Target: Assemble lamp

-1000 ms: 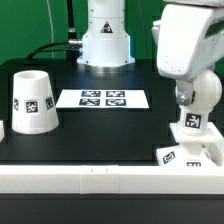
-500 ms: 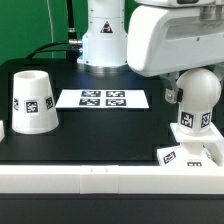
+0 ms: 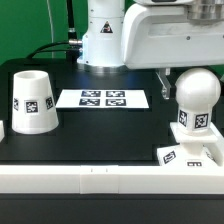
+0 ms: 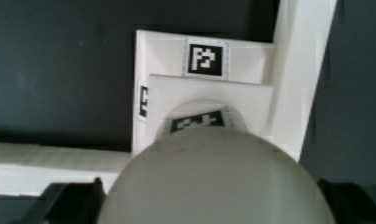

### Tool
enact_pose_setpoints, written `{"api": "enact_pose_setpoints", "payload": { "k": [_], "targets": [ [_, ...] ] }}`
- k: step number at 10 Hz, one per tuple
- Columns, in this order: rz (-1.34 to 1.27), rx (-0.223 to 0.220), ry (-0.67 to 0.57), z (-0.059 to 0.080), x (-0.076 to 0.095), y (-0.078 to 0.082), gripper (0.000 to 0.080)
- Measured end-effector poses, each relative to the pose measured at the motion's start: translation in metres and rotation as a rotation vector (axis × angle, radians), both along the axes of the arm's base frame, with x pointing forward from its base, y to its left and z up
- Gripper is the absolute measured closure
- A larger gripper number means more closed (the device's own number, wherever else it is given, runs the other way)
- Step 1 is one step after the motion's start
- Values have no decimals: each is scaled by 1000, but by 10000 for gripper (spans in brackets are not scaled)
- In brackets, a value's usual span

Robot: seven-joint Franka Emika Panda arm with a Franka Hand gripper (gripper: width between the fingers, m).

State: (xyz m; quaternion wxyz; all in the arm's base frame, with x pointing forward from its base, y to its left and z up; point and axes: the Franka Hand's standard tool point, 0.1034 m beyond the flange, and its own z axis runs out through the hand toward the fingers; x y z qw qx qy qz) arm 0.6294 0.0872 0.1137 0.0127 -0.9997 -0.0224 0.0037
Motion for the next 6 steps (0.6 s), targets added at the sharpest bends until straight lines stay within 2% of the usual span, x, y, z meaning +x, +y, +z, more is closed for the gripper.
{"api": "enact_pose_setpoints", "payload": {
  "k": [3,6],
  "targets": [
    [-215,10,7,0,0,-1,222],
    [-519,40,17,0,0,0,222]
  ]
}}
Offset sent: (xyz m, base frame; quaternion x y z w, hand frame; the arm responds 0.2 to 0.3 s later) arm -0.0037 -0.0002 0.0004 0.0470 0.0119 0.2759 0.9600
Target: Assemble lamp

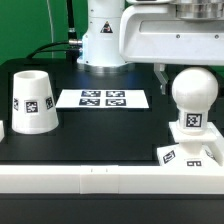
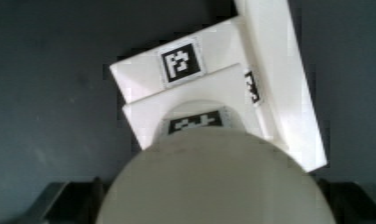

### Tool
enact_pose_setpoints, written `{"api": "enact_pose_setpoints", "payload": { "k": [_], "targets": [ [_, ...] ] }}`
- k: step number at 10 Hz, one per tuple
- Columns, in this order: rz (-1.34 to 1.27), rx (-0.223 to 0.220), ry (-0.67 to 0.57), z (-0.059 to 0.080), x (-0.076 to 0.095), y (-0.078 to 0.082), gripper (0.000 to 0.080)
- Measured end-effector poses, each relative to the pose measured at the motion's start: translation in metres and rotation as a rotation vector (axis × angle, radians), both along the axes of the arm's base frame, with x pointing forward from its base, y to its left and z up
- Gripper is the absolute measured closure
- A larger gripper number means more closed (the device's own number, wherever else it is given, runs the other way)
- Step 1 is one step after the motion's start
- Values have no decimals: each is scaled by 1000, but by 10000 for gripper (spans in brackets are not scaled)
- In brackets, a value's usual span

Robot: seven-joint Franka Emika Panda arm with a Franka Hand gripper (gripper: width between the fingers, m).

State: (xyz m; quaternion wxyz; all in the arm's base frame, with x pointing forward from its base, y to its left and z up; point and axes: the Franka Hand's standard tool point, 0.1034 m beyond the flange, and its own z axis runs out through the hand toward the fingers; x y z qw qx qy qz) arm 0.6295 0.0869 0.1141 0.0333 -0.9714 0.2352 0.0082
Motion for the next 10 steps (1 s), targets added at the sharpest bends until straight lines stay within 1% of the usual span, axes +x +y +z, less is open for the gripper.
{"api": "enact_pose_setpoints", "payload": {
  "k": [5,8,9,10],
  "targets": [
    [-372,19,35,-1,-1,1,222],
    [-390,19,38,-1,-2,2,218],
    [-387,19,38,-1,-2,2,114],
    [-309,16,48,1,-6,4,114]
  ]
}}
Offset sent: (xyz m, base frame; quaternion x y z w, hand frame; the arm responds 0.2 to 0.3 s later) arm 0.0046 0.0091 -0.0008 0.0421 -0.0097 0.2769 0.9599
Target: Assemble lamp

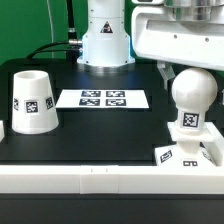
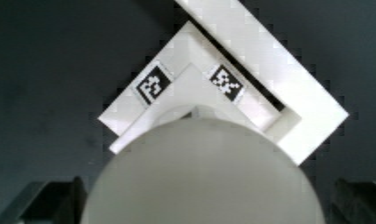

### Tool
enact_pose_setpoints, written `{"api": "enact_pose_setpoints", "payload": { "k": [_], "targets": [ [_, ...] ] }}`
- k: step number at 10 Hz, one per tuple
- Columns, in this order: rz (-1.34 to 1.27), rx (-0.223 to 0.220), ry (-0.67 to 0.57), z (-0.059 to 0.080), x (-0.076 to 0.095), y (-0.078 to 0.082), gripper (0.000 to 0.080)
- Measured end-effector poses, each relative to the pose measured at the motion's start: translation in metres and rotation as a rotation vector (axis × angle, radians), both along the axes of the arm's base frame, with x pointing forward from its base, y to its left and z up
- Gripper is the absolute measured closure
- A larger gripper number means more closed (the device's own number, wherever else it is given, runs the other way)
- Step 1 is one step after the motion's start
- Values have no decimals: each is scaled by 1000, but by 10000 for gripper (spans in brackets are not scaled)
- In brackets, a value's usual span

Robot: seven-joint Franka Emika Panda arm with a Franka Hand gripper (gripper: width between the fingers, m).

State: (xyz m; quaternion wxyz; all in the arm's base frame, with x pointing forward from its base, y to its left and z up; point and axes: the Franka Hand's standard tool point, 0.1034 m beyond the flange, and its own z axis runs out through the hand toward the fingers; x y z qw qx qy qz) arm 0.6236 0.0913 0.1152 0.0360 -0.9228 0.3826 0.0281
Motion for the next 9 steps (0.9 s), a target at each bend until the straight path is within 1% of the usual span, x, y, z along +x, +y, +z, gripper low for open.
{"api": "enact_pose_setpoints", "payload": {
  "k": [2,3,4,5,9],
  "targets": [
    [182,-4,-4,14,-15,10,102],
    [295,-2,-8,17,-25,12,101],
    [366,13,-9,18,-32,9,101],
    [433,16,-11,19,-38,3,101],
    [430,16,-7,18,-40,3,101]
  ]
}}
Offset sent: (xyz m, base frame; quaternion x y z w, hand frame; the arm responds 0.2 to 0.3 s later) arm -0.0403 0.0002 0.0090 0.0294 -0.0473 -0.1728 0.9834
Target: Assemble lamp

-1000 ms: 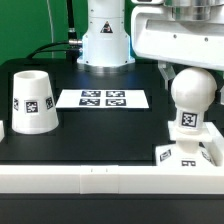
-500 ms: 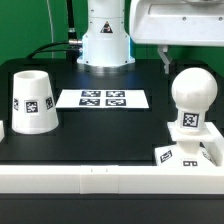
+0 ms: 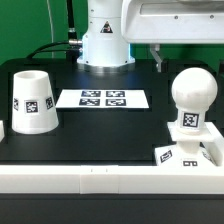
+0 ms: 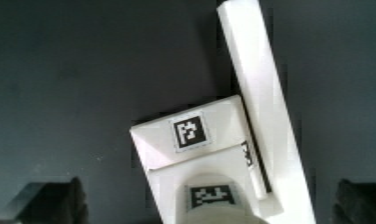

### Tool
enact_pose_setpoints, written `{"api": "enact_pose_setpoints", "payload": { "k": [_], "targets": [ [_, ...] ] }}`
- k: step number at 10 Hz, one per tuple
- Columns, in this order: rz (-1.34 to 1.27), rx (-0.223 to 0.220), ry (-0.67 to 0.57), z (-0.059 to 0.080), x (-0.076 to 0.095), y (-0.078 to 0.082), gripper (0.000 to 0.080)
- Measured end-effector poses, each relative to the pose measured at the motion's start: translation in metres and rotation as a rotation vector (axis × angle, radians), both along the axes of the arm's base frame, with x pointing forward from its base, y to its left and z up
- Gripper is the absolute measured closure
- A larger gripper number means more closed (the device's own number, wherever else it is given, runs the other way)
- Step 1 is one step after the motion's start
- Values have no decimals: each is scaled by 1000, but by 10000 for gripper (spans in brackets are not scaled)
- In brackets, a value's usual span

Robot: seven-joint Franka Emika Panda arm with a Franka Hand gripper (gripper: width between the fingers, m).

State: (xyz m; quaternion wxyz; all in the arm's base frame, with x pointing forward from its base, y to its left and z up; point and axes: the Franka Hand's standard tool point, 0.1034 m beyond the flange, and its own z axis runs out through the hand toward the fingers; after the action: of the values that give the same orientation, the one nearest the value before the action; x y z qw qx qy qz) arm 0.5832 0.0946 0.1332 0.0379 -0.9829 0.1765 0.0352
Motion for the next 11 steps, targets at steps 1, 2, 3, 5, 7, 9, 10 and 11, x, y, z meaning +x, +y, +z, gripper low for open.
{"api": "enact_pose_setpoints", "payload": {
  "k": [1,2,3,5,7,9,10,11],
  "targets": [
    [0,0,0,0,0,0,101],
    [5,0,0,0,0,-1,101],
    [97,2,-4,-1,-7,-11,101],
    [229,4,-21,0,-34,-52,101],
    [311,5,-30,2,-45,-105,101],
    [290,0,-35,3,-43,-118,101],
    [298,1,-34,3,-43,-116,101],
    [296,1,-34,2,-43,-117,101]
  ]
}}
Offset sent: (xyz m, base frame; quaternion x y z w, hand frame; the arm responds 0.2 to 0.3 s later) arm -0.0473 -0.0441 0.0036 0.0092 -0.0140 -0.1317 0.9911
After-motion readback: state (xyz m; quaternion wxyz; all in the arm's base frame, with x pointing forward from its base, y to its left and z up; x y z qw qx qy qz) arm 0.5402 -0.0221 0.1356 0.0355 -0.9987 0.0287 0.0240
